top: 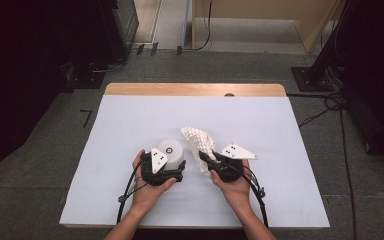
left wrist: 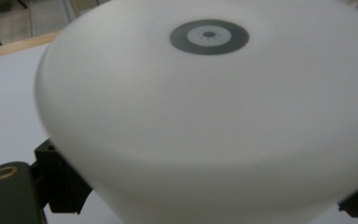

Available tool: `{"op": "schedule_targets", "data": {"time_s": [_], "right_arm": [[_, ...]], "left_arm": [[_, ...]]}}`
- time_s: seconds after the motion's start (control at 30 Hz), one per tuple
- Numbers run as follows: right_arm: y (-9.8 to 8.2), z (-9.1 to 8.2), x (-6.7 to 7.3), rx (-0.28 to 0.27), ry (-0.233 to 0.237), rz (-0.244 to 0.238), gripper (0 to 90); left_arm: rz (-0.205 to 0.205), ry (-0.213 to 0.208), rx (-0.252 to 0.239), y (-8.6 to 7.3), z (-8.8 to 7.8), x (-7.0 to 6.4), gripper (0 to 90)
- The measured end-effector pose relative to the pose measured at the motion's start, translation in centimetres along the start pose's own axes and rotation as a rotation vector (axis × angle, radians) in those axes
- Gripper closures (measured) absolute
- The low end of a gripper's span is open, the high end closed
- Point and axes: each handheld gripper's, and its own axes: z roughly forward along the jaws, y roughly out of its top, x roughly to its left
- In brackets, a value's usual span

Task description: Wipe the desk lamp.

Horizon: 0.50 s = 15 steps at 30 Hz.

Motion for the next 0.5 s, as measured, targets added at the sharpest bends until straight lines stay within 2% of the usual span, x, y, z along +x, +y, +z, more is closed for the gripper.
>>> {"op": "schedule_targets", "data": {"time_s": [0.03,0.1,0.2,0.27,0.33,0.5], "right_arm": [[-0.1,0.2,0.0,0.007,0.002,0.002,78.4],[-0.4,0.6,0.2,0.019,0.006,-0.003,78.5],[-0.5,0.9,0.6,0.027,0.014,-0.018,78.5],[-0.6,1.1,1.1,0.030,0.024,-0.032,78.4],[-0.7,1.4,1.4,0.038,0.032,-0.036,78.5],[-0.8,1.8,2.3,0.051,0.046,-0.051,78.5]], "left_arm": [[-0.001,0.000,-0.008,0.0,-0.1,0.2,8.1],[-0.002,-0.034,-0.033,0.2,-0.5,0.7,8.3],[-0.047,-0.150,-0.090,0.8,-1.4,1.8,8.4],[-0.062,-0.201,-0.126,1.2,-1.9,2.1,8.3],[-0.052,-0.237,-0.144,1.4,-2.3,2.1,8.4],[0.000,-0.235,-0.129,1.4,-2.3,1.3,8.4]]}}
